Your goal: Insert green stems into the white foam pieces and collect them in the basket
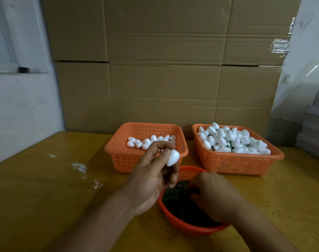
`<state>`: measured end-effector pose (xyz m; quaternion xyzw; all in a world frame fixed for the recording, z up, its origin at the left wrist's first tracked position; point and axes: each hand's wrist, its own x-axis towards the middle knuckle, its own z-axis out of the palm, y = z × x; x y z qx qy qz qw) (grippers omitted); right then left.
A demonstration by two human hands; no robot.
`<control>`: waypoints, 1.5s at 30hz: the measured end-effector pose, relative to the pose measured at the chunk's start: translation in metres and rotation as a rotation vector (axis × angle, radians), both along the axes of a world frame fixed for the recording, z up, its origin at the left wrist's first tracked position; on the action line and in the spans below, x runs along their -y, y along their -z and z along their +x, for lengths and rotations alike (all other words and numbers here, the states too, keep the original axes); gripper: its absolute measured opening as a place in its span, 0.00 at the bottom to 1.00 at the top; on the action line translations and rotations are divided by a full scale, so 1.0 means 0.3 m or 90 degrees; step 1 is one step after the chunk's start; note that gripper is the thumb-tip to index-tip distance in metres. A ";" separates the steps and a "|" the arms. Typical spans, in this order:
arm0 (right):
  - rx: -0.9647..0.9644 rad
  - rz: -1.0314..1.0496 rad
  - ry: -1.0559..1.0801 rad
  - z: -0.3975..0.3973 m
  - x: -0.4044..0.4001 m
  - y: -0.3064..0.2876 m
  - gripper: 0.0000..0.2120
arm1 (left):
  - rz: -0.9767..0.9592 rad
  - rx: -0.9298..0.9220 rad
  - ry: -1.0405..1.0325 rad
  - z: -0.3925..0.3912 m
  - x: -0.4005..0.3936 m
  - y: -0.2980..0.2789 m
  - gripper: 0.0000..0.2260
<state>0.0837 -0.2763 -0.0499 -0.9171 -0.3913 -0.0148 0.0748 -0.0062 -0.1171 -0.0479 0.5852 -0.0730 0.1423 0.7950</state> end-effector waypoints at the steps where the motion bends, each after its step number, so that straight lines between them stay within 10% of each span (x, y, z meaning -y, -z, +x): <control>1: 0.010 -0.011 -0.010 0.000 0.001 0.002 0.09 | 0.003 -0.003 0.000 0.001 0.000 0.001 0.06; 6: 0.013 -0.134 -0.025 -0.012 0.000 0.003 0.19 | -0.014 -0.015 0.015 0.003 0.002 0.006 0.08; 22: -0.029 0.028 -0.018 -0.007 0.010 0.008 0.08 | -0.088 -0.096 -0.037 0.009 0.003 0.019 0.23; 33: -0.212 0.578 -0.103 -0.075 0.048 -0.046 0.08 | -0.110 -0.108 -0.043 0.004 0.011 0.011 0.23; 45: -0.476 0.815 -0.240 -0.111 0.012 -0.037 0.04 | -0.113 -0.128 -0.017 -0.007 0.011 -0.001 0.20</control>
